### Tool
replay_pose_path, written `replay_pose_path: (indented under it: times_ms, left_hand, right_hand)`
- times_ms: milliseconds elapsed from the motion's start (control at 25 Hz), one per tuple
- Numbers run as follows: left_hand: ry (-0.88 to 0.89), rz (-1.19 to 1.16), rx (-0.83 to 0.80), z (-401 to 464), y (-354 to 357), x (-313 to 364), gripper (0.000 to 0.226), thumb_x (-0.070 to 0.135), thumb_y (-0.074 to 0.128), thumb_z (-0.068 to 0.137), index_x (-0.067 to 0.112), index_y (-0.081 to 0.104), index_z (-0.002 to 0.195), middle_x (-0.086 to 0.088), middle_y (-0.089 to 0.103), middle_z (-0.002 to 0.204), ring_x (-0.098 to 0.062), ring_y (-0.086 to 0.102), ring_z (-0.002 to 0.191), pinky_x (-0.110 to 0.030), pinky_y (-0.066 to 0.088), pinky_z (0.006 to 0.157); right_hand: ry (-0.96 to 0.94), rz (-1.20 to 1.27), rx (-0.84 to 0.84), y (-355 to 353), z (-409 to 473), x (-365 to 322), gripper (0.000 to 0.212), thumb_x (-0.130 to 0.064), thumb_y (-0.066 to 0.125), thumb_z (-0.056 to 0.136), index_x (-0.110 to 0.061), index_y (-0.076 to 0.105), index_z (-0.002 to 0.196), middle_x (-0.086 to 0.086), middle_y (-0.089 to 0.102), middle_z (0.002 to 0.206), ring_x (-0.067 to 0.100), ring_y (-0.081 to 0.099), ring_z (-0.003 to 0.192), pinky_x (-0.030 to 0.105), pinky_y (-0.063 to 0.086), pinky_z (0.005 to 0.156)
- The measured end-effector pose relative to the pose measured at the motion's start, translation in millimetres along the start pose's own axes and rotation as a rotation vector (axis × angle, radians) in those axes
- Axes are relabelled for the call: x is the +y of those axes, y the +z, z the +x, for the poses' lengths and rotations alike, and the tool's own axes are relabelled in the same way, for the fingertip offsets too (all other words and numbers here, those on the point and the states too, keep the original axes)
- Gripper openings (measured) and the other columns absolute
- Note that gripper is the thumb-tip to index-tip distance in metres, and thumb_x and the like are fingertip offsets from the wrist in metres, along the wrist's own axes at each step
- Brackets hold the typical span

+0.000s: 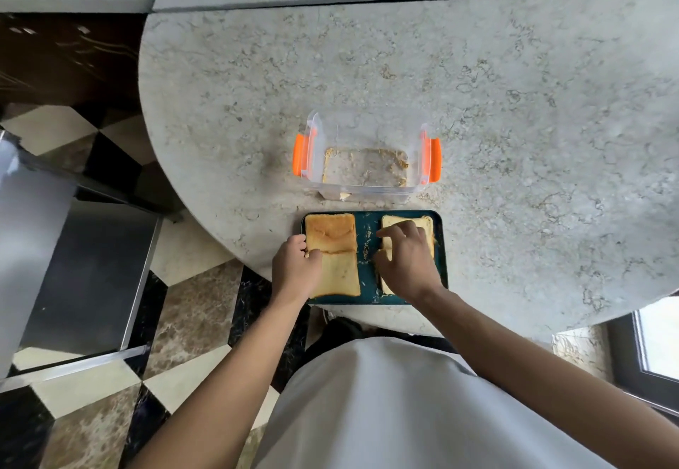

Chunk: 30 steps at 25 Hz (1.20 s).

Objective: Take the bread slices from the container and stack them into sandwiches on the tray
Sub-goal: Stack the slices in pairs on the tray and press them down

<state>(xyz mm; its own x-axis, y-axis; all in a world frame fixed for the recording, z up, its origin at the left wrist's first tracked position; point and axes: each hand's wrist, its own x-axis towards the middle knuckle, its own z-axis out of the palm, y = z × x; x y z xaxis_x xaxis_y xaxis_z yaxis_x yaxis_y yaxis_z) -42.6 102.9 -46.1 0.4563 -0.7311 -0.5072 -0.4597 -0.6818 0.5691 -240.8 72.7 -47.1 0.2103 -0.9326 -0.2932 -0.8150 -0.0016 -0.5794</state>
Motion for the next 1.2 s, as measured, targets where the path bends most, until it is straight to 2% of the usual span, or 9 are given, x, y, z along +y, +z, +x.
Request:
replay_pose_path:
  times_ms: [160, 280, 400, 560, 800, 880, 1000, 1120, 1200]
  left_hand:
    - [0.069, -0.031, -0.05, 14.9, -5.4, 6.6, 0.05, 0.014, 0.056, 0.092, 0.01, 0.049, 0.141, -0.009, 0.057, 0.144, -0.024, 0.056, 0.129, -0.038, 0.045, 0.108]
    - [0.088, -0.076, -0.062, 21.0, -6.5, 12.9, 0.051, 0.011, 0.054, 0.092, 0.011, 0.048, 0.142, -0.009, 0.056, 0.145, -0.023, 0.055, 0.13, -0.033, 0.043, 0.108]
    - [0.073, -0.068, -0.08, 22.4, -4.1, 12.2, 0.053, 0.011, 0.053, 0.092, 0.012, 0.046, 0.145, -0.01, 0.056, 0.145, -0.024, 0.054, 0.13, -0.023, 0.039, 0.095]
    - [0.063, -0.068, -0.107, 25.7, -2.8, 12.7, 0.055, 0.009, 0.052, 0.092, 0.016, 0.044, 0.146, -0.008, 0.055, 0.145, -0.022, 0.054, 0.129, -0.02, 0.037, 0.088]
    - [0.082, -0.065, -0.149, 34.7, -5.5, 17.5, 0.057, 0.008, 0.052, 0.089, 0.02, 0.046, 0.144, -0.005, 0.056, 0.143, -0.012, 0.055, 0.115, -0.004, 0.032, 0.068]
    - [0.096, -0.059, -0.159, 36.5, -4.6, 18.0, 0.058, 0.008, 0.052, 0.089, 0.02, 0.045, 0.145, -0.006, 0.055, 0.144, -0.014, 0.056, 0.117, -0.004, 0.035, 0.073]
    - [0.127, -0.036, -0.153, 36.3, -3.9, 18.7, 0.058, 0.008, 0.052, 0.089, 0.018, 0.044, 0.145, -0.008, 0.053, 0.146, -0.023, 0.052, 0.13, -0.021, 0.038, 0.091]
    - [0.15, 0.042, -0.076, 37.8, -3.9, 14.4, 0.056, 0.006, 0.054, 0.088, 0.014, 0.046, 0.142, -0.013, 0.049, 0.142, -0.028, 0.042, 0.134, -0.035, 0.037, 0.108]
    - [0.099, 0.076, -0.06, 42.1, -5.0, 11.2, 0.057, 0.006, 0.055, 0.088, 0.011, 0.044, 0.144, -0.015, 0.044, 0.143, -0.029, 0.037, 0.136, -0.04, 0.035, 0.113]
  right_hand:
    - [0.031, 0.099, -0.144, 15.9, 18.8, -31.6, 0.045, -0.019, 0.059, 0.092, -0.007, 0.056, 0.135, 0.014, 0.055, 0.13, 0.031, 0.061, 0.107, 0.035, 0.049, 0.092]
    - [0.092, 0.076, -0.197, 25.7, 31.8, -41.9, 0.049, -0.023, 0.059, 0.091, -0.008, 0.055, 0.137, 0.014, 0.056, 0.131, 0.03, 0.059, 0.114, 0.032, 0.046, 0.094]
    - [0.158, 0.07, -0.215, 30.6, 39.2, -44.1, 0.047, -0.025, 0.058, 0.091, -0.011, 0.056, 0.136, 0.013, 0.054, 0.131, 0.027, 0.058, 0.112, 0.029, 0.045, 0.092]
    - [0.179, 0.082, -0.2, 34.0, 42.7, -45.4, 0.045, -0.025, 0.058, 0.09, -0.014, 0.057, 0.133, 0.011, 0.054, 0.13, 0.025, 0.059, 0.109, 0.029, 0.045, 0.089]
    - [0.19, 0.138, -0.157, 32.4, 44.9, -50.8, 0.044, -0.029, 0.058, 0.085, -0.015, 0.061, 0.127, 0.009, 0.057, 0.126, 0.023, 0.061, 0.101, 0.034, 0.053, 0.086]
    - [0.187, 0.147, -0.151, 33.5, 45.3, -51.8, 0.043, -0.03, 0.057, 0.085, -0.015, 0.061, 0.126, 0.01, 0.058, 0.124, 0.022, 0.061, 0.099, 0.033, 0.052, 0.083]
    - [0.198, 0.159, -0.141, 34.9, 46.9, -51.5, 0.043, -0.03, 0.057, 0.086, -0.015, 0.06, 0.126, 0.01, 0.058, 0.124, 0.022, 0.061, 0.098, 0.032, 0.051, 0.082]
    - [0.215, 0.173, -0.134, 38.6, 45.4, -49.2, 0.045, -0.028, 0.055, 0.088, -0.014, 0.057, 0.13, 0.011, 0.056, 0.128, 0.024, 0.058, 0.105, 0.031, 0.048, 0.083]
    - [0.222, 0.18, -0.121, 40.8, 43.9, -49.4, 0.05, -0.027, 0.055, 0.088, -0.011, 0.051, 0.135, 0.013, 0.053, 0.132, 0.027, 0.057, 0.111, 0.031, 0.048, 0.085]
